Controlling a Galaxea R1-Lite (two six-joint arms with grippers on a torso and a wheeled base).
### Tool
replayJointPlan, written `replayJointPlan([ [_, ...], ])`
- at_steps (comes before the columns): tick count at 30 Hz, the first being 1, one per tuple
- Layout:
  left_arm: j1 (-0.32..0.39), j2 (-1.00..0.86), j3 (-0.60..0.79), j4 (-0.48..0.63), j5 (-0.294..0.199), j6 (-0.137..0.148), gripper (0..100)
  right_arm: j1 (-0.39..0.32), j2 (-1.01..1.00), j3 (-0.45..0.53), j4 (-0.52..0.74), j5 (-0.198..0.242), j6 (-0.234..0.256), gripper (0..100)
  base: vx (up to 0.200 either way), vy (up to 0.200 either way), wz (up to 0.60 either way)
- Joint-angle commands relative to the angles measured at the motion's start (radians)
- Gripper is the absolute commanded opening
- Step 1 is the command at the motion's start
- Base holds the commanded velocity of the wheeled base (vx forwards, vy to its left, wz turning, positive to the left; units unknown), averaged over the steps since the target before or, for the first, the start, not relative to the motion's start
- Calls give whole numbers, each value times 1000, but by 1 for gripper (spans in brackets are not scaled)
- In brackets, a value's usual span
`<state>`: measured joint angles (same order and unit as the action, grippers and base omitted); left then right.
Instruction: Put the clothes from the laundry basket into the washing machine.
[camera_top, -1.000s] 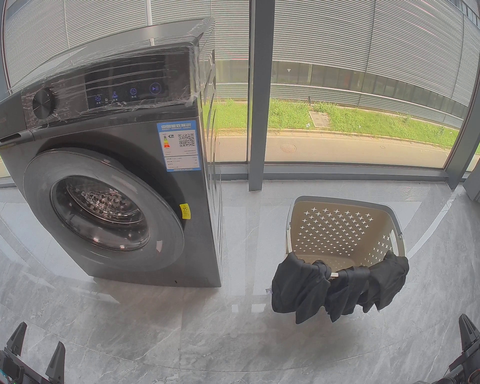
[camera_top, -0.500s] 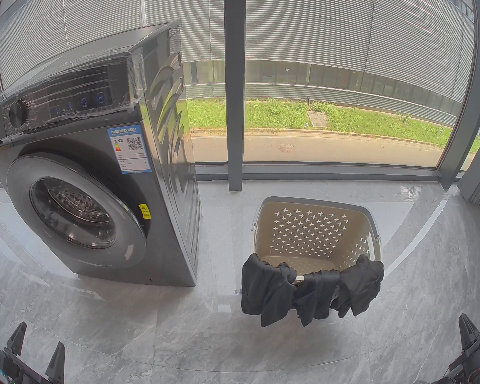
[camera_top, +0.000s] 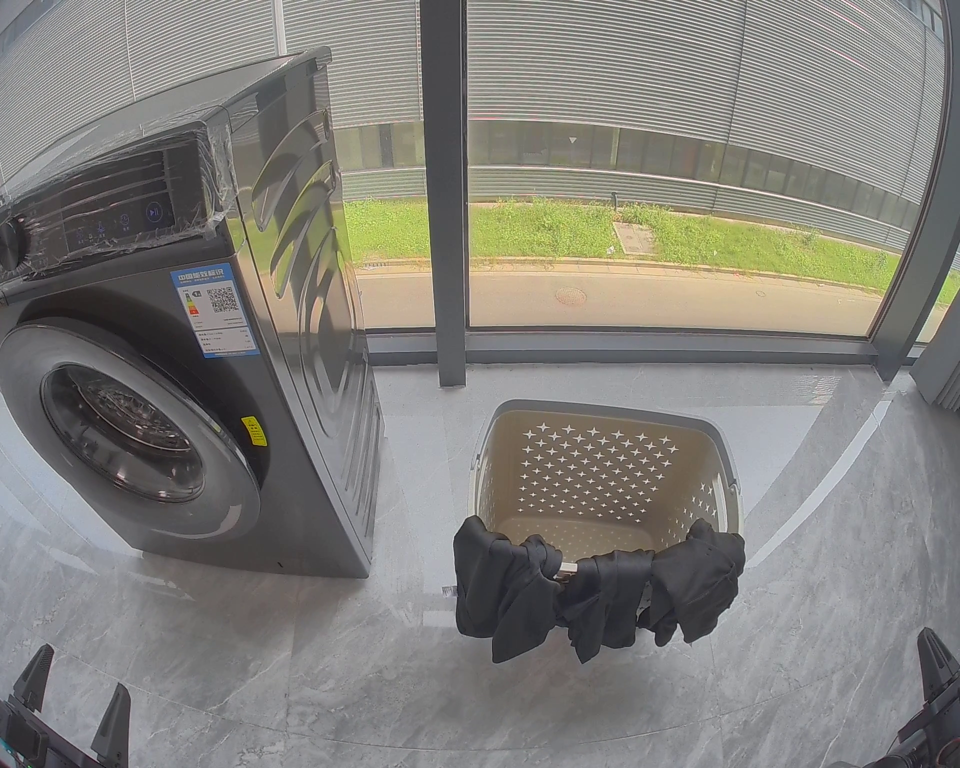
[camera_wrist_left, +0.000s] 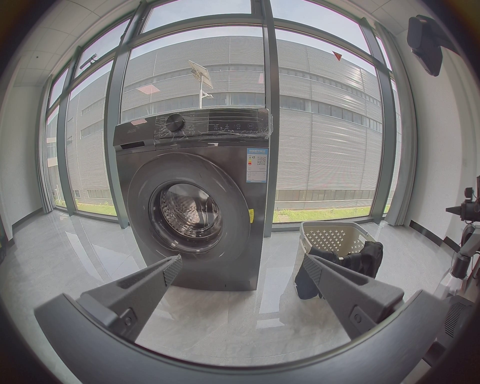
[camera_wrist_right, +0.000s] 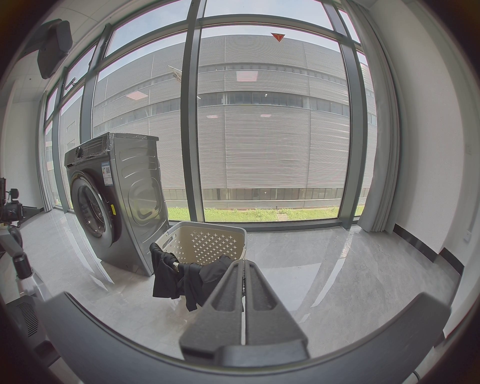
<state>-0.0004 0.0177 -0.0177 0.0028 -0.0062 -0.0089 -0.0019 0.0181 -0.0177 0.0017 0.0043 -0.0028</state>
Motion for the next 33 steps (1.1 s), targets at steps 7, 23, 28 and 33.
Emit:
replayJointPlan([
  [7,0,-18,16,0,0,-2,100,0,-18,18,0,0,0,0,0,-86,0],
  [23,0,-18,16,0,0,-2,100,0,-18,18,0,0,0,0,0,-200,0],
  [28,0,-18,16,0,0,-2,100,0,-18,18,0,0,0,0,0,-200,0],
  [33,0,-18,16,0,2,0,100,0,-18,18,-2,0,0,0,0,0,0],
])
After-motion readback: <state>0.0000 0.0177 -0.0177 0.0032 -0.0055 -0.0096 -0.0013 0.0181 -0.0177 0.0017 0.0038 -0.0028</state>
